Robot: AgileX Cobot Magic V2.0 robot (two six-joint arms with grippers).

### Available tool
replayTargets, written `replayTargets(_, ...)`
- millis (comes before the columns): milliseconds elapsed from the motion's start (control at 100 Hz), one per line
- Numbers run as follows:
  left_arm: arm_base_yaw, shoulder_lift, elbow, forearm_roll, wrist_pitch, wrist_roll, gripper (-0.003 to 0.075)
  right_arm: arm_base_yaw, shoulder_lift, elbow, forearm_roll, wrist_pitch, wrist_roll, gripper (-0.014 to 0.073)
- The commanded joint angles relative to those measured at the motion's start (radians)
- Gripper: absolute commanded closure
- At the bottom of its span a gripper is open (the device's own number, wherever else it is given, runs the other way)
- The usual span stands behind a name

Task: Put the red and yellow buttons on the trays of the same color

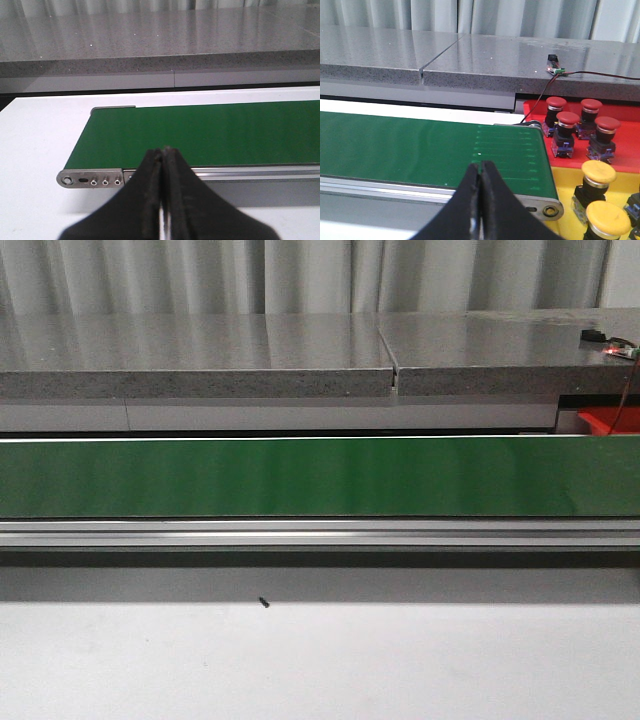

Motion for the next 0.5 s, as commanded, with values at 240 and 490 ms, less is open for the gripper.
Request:
replayTargets(240, -0.009, -0.042, 0.131, 0.079, -0.303, -0.135, 0.0741, 0.002, -0.016, -0.017, -0.007, -0.085, -0.001, 0.0662)
replayTargets(490, -0.009, -0.042, 0.139, 0.095, -0.322, -0.157, 0.0741, 0.002, -0.016, -0.017, -0.007, -0.085, -0.001, 0.0662)
